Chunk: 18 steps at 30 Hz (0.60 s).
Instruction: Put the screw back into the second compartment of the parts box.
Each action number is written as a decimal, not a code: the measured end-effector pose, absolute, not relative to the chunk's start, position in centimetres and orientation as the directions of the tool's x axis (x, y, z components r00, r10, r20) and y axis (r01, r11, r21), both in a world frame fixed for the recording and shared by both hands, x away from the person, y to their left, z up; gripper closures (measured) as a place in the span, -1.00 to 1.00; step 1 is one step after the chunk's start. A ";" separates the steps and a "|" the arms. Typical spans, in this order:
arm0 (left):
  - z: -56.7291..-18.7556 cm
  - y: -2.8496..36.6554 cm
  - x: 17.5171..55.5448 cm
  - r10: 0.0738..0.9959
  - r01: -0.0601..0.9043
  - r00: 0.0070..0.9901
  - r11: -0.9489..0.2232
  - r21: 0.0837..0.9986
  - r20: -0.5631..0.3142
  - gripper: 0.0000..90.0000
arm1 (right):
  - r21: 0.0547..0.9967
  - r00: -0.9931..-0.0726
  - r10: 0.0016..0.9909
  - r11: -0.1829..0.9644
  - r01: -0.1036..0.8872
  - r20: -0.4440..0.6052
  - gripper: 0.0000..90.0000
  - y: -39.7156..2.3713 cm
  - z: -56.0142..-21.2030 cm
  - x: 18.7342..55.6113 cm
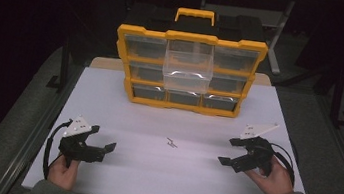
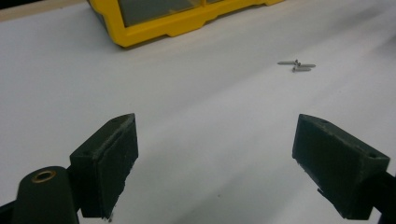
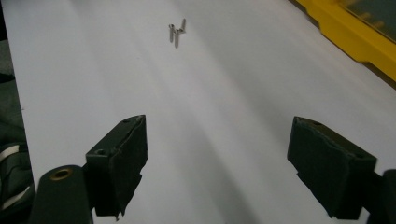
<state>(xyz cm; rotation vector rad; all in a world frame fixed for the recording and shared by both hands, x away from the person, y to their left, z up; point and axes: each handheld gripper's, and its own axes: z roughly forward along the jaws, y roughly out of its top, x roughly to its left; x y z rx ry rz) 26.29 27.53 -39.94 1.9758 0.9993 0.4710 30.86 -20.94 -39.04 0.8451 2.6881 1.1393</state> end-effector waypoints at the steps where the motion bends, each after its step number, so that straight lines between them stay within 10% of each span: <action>1: -40.0 27.5 26.2 0.794 0.476 0.606 -0.311 0.823 -0.050 -0.69 | 0.690 -0.841 0.529 0.565 0.452 0.118 -0.53 -20.9 -39.0 30.9; 18: -39.7 27.7 25.9 0.797 0.458 0.604 -0.325 0.827 -0.022 -0.69 | 0.613 -0.917 0.383 0.701 0.365 0.107 -0.12 -11.9 -39.5 33.8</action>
